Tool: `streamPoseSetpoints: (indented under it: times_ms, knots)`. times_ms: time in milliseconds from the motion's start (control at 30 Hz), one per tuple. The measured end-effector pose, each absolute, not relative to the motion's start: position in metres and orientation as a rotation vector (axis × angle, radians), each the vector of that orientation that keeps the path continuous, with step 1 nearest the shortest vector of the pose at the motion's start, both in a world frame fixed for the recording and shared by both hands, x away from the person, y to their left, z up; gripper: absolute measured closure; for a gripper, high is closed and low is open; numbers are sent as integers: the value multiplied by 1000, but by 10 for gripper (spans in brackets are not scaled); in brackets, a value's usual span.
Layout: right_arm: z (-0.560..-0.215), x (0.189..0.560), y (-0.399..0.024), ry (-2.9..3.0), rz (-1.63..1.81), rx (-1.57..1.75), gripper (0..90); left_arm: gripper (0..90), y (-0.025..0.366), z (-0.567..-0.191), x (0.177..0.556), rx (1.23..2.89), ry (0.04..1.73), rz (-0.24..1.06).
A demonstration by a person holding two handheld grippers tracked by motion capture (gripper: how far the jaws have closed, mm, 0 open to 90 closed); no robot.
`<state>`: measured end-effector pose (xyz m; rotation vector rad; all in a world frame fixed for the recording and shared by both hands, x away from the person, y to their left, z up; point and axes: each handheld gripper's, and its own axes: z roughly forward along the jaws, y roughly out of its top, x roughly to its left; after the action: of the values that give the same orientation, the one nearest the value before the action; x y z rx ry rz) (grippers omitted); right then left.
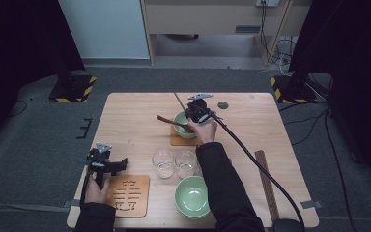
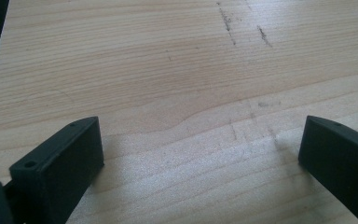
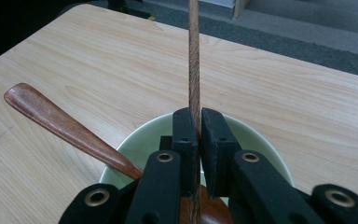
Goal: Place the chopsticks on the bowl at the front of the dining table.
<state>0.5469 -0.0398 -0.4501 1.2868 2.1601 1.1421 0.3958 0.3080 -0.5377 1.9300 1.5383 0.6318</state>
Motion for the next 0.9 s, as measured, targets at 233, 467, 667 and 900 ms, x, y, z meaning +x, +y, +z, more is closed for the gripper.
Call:
streamPoseSetpoints:
  times_ms: [233,467,667,900]
  knots:
    - [-456,550,-40,2176,1115,1305,847,0,308,-538,396,1930,1538,632]
    - [-462,551,-38,2190,1067,1305,847,0,308,-538,396,1930,1538,632]
    - [-463,552,-37,2198,1059,1311,846,0,308,-538,396,1930,1538,632]
    - [-466,553,-37,2199,1032,1305,822,0,308,-538,396,1930,1538,632]
